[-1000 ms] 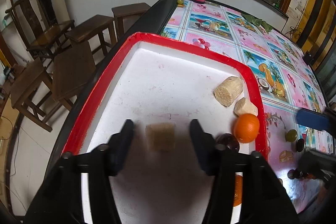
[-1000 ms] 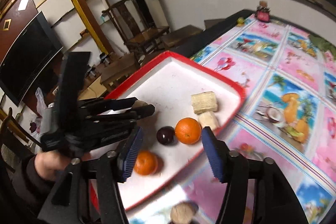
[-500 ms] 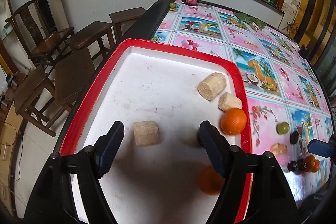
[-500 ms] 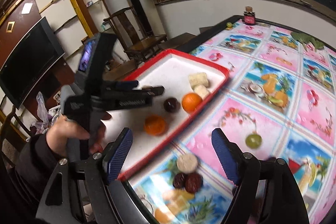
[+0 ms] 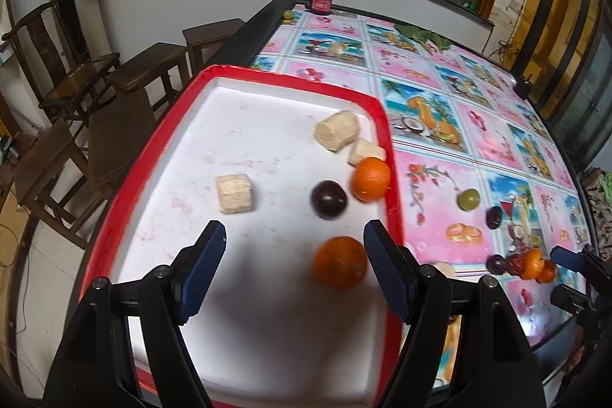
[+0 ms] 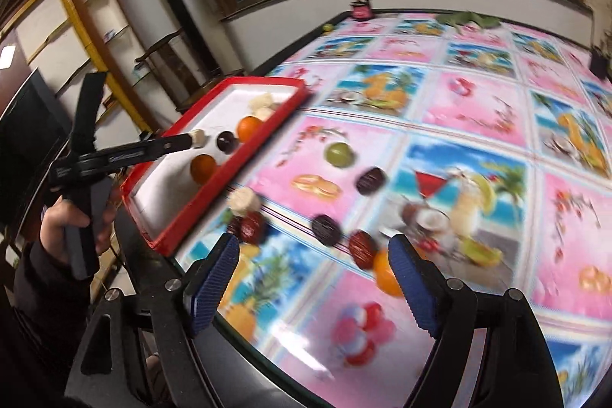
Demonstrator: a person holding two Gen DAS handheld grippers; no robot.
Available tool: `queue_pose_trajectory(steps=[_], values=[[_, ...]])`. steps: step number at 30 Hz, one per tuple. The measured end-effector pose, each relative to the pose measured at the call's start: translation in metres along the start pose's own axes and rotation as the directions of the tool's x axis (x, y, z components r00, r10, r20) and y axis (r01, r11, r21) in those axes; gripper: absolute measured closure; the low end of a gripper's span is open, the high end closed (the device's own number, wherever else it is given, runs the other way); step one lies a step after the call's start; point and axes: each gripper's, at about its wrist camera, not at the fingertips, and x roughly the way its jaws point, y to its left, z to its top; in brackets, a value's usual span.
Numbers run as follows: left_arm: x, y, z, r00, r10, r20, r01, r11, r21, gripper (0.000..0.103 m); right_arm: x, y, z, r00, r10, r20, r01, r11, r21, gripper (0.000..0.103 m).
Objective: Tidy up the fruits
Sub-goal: 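Move both grippers back from the tray to the fruit pile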
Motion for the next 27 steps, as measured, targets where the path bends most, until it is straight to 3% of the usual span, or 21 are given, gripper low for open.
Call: queue_pose_trajectory(steps=[9, 19, 21, 27], values=[[-0.012, -0.027, -0.002, 0.999, -0.045, 0.012, 0.045, 0.998, 0.048, 0.029, -0.016, -0.016, -0.013, 1.000, -0.028, 0.012, 0.027, 0.999, 0.041, 0.021], [-0.015, -0.065, -0.014, 0.995, -0.098, -0.027, 0.101, 0.987, 0.128, 0.029, -0.020, -0.019, -0.019, 0.999, -0.036, 0.018, 0.035, 0.998, 0.044, 0.022], [-0.015, -0.073, -0.019, 0.992, -0.116, -0.039, 0.120, 0.982, 0.142, 0.029, -0.018, -0.019, -0.019, 0.999, -0.035, 0.015, 0.034, 0.999, 0.038, 0.024], [-0.021, -0.093, -0.038, 0.983, -0.173, -0.064, 0.182, 0.969, 0.166, 0.029, -0.013, -0.013, -0.022, 0.999, -0.036, -0.007, 0.036, 0.999, 0.006, 0.042]])
